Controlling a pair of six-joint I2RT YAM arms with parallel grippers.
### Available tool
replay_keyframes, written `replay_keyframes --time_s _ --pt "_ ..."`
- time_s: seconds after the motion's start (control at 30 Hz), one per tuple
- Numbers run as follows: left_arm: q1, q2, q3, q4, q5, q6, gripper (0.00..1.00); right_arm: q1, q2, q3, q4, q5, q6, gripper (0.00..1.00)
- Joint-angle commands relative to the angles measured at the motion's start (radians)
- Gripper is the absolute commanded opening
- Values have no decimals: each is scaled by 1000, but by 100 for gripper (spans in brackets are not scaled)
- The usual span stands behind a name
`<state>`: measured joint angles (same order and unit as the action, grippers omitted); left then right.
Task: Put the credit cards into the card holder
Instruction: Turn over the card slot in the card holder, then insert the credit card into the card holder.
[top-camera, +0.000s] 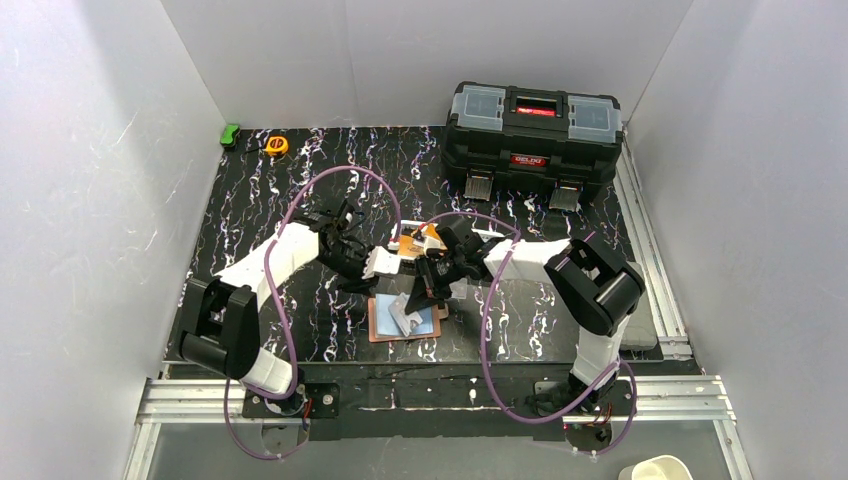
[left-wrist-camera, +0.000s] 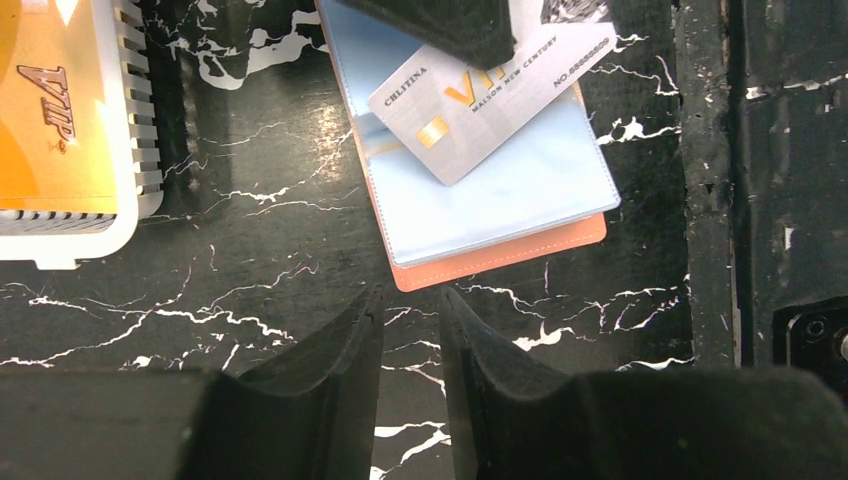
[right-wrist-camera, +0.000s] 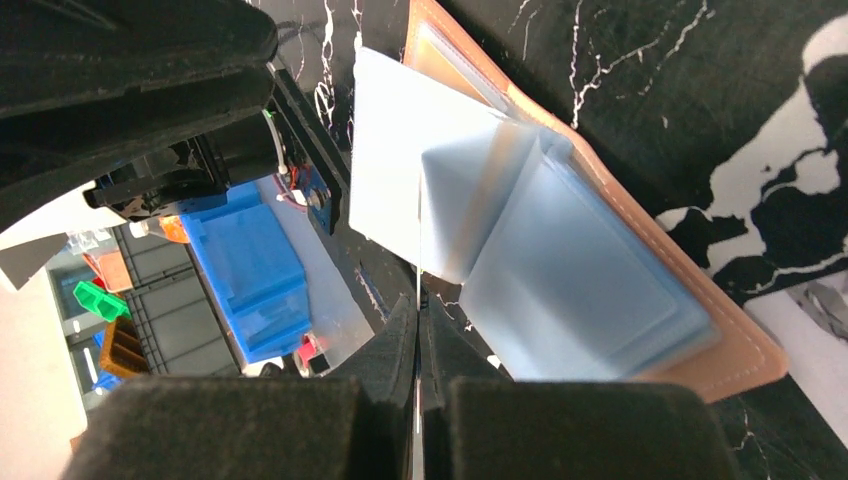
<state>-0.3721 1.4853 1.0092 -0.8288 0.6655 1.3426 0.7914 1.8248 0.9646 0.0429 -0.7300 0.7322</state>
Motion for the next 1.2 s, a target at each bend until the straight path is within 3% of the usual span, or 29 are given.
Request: replay_keyframes --time_s 0.0,0.43,0.6,1.17 --pt "7 -36 18 -73 68 48 25 9 11 47 -38 -2 -26 1" --pt "-68 18 -133 100 34 111 26 11 6 65 -151 78 -56 1" --pt "-68 30 -162 148 29 72 30 11 -12 71 -212 134 -83 1" --pt "-104 23 -223 158 10 200 30 -10 -27 72 -201 113 -79 1"
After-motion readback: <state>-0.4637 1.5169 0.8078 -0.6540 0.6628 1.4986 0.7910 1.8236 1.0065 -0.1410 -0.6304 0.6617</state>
